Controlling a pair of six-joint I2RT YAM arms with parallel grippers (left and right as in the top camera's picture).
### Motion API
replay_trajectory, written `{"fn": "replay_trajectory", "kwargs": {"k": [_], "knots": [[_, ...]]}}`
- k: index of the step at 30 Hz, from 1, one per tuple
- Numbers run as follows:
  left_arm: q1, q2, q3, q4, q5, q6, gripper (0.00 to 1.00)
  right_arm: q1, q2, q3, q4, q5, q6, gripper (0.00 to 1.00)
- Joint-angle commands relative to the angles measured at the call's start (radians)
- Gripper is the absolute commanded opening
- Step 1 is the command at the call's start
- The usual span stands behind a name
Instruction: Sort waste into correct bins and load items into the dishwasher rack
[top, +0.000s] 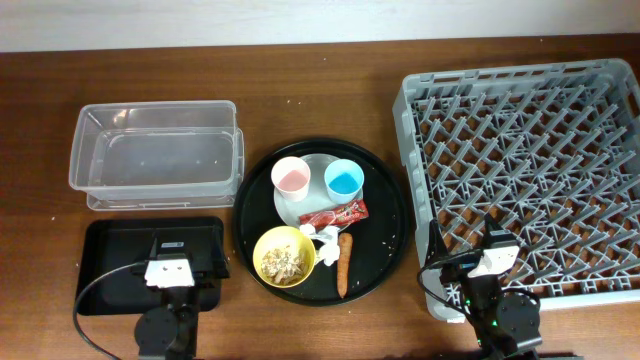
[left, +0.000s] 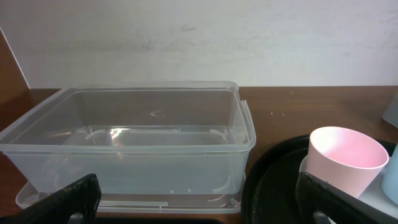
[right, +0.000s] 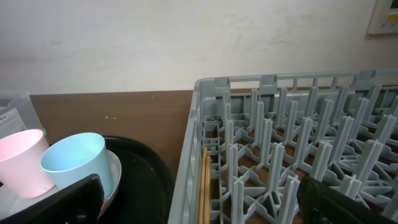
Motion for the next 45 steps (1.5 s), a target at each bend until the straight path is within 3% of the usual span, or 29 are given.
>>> {"fn": "replay_trajectory", "kwargs": {"k": [1,13,18,22,27,30,34,37,40,43,45], "knots": [[-0.006,-0.009,-0.008,0.003,0.010,0.013,0.99,-0.006,-0.007,-0.007,-0.005,-0.002,-0.007,0.98],[-0.006,-0.009,-0.008,0.003,0.018,0.012,0.99,-0.006,-0.007,-0.007,-0.005,-0.002,-0.007,0.98],[-0.006,-0.009,-0.006,0.020,0.271,0.011,0.99,-0.006,-0.007,-0.007,-0.005,-0.002,-0.007,0.98],[-0.006,-0.009,-0.006,0.121,0.604,0.012,0.99,-0.006,-0.007,-0.007,-0.005,-0.002,-0.007,0.98],[-0.006,-0.009,-0.006,0.111,0.663,-0.001,0.99,-0.006,-0.007,-0.007,-0.005,-0.002,-0.007,0.99],[-0.006,-0.009,0.032,0.157,0.676,-0.163,0.99,-0.006,-0.007,-0.007,-0.005,-0.002,-0.007,0.98],[-0.006,0.024,0.234,-0.096,0.636,-0.195,0.99,-0.006,-0.007,-0.007,-0.005,-0.002,-0.007,0.98],[-0.006,0.186,0.517,-0.309,0.561,-0.193,0.99,-0.006,-0.007,-0.007,-0.005,-0.002,-0.007,0.98],[-0.006,0.434,0.797,-0.524,0.562,-0.182,0.99,-0.006,-0.007,-0.007,-0.005,-0.002,-0.007,0.98],[-0.019,0.795,1.146,-0.949,0.555,-0.105,0.99,-0.006,-0.007,-0.007,-0.005,-0.002,-0.007,0.98],[-0.064,0.982,1.267,-1.115,0.551,-0.105,0.99,-0.006,-0.007,-0.007,-0.005,-0.002,-0.007,0.99]]}}
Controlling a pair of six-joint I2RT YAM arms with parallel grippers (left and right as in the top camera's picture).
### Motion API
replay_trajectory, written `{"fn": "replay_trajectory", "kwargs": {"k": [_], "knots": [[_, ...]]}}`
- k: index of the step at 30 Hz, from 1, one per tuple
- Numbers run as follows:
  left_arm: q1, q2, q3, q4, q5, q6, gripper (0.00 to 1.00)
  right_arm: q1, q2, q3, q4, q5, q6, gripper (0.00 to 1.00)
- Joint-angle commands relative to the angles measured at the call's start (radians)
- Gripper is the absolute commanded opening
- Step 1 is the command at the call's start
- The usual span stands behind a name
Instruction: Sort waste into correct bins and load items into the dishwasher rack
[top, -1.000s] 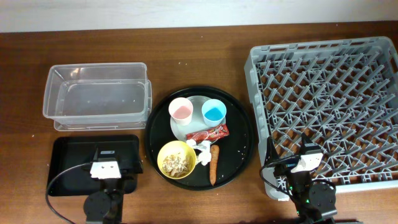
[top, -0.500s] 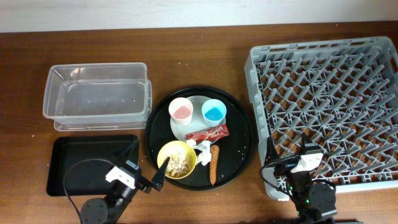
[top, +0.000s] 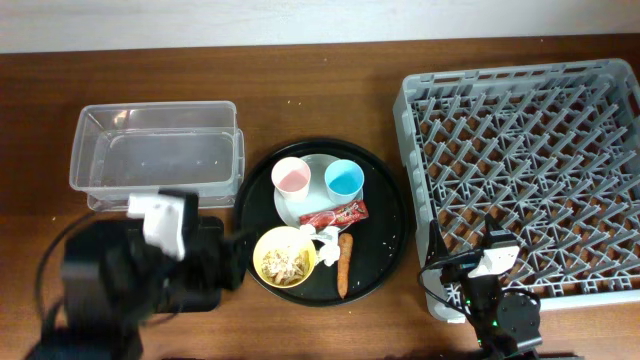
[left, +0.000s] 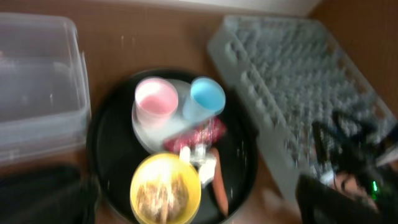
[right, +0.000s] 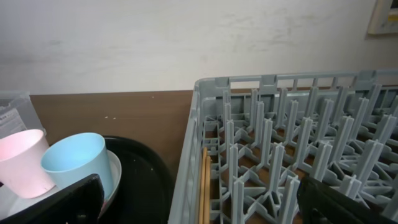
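A round black tray (top: 392, 205) holds a white plate (top: 318, 203) with a pink cup (top: 290, 178) and a blue cup (top: 343, 180). Below the plate lie a red wrapper (top: 335, 214), a crumpled tissue (top: 322, 235), a carrot (top: 345, 264) and a yellow bowl (top: 284, 257) of food scraps. My left gripper (top: 232, 262) hangs open just left of the bowl, raised, nothing in it; its view looks down on the bowl (left: 165, 196). At the front left corner of the grey rack (top: 520, 150) my right gripper (top: 480, 252) rests open and empty.
A clear plastic container (top: 155, 155) stands at the back left. The black bin (left: 25, 180) lies in front of it, mostly under my left arm. Wooden chopsticks (right: 204, 186) lie inside the rack along its left wall.
My left arm has risen from its rest over the black bin and swung right toward the tray; its camera faced the clear container then and now looks down on the tray. The right arm is unmoved.
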Motion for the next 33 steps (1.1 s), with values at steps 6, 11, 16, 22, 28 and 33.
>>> {"fn": "replay_trajectory", "kwargs": {"k": [6,11,16,22,28,33], "knots": [[-0.095,0.626,0.190,-0.205,0.112,0.039,0.99,-0.006,-0.007,-0.007,-0.005,-0.002,-0.007,0.98],[-0.105,0.736,0.190,-0.219,0.071,0.038,0.04,-0.006,-0.007,-0.007,-0.005,-0.002,-0.007,0.99],[-0.243,0.736,0.190,-0.216,-0.190,-0.119,0.01,-0.006,-0.007,-0.007,-0.005,-0.002,-0.007,0.98],[-0.463,0.736,0.190,-0.181,-0.325,-0.187,0.00,-0.006,-0.007,-0.007,-0.005,-0.002,-0.007,0.98],[-0.468,0.736,0.190,-0.168,-0.321,-0.187,0.04,-0.006,-0.007,-0.007,-0.005,-0.002,-0.007,0.98],[-0.471,0.736,0.190,-0.174,-0.322,-0.187,0.10,-0.006,-0.007,-0.007,-0.005,-0.002,-0.007,0.98]]}}
